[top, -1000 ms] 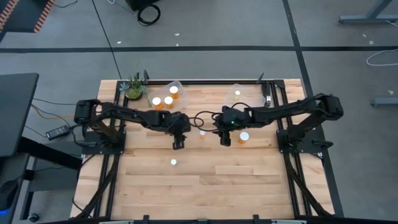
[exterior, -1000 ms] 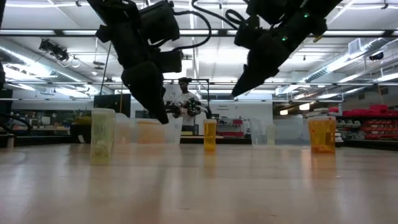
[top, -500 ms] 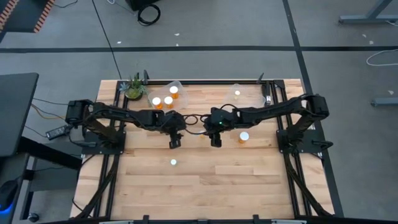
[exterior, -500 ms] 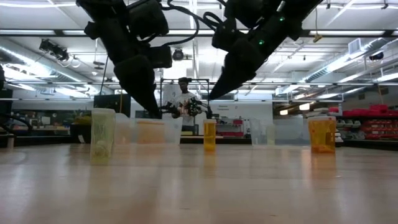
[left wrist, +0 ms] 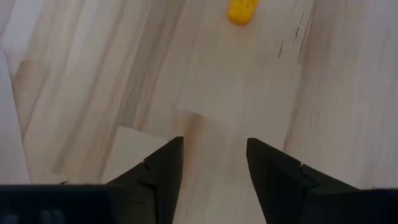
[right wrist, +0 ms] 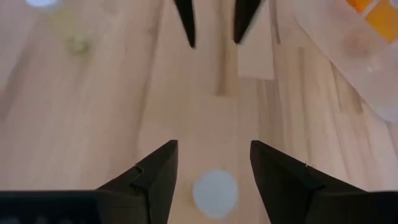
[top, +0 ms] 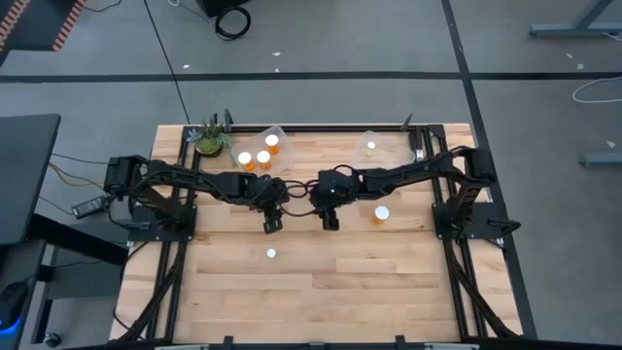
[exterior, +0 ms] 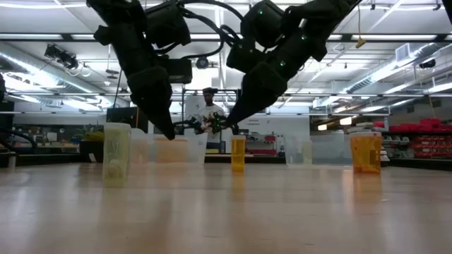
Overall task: Pick and place medicine bottles into bin by pill shape (circle, oval)
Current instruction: Put the orange tablet bottle into the right transparent bin
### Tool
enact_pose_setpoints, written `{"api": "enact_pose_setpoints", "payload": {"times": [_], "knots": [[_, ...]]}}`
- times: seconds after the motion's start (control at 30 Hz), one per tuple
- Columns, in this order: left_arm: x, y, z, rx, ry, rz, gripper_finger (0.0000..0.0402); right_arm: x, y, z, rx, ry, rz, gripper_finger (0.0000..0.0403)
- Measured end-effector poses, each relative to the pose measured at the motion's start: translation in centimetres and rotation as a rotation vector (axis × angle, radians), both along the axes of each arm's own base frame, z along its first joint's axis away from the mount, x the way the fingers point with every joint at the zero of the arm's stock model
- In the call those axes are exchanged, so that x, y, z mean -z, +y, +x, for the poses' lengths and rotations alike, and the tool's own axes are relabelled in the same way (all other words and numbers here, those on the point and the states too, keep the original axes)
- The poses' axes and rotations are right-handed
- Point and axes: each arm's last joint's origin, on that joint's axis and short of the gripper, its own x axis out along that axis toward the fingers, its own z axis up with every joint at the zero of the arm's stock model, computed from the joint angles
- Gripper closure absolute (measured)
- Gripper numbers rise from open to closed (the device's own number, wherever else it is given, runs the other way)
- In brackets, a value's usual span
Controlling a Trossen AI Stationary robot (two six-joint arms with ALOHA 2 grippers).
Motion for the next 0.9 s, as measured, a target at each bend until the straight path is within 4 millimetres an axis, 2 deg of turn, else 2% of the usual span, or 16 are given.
{"api": "enact_pose_setpoints", "payload": {"times": [0.73, 0.9], "knots": [[0.0, 0.0, 0.0, -0.021, -0.006, -0.012, 0.0225, 0.2, -0.4, -0.2, -0.042, 0.025, -0.016, 0.0193], [0.3, -0.2, -0.5, -0.037, 0.053, -0.026, 0.0225, 1.3, -0.4, 0.0, -0.044, 0.05, -0.013, 0.0193]]}}
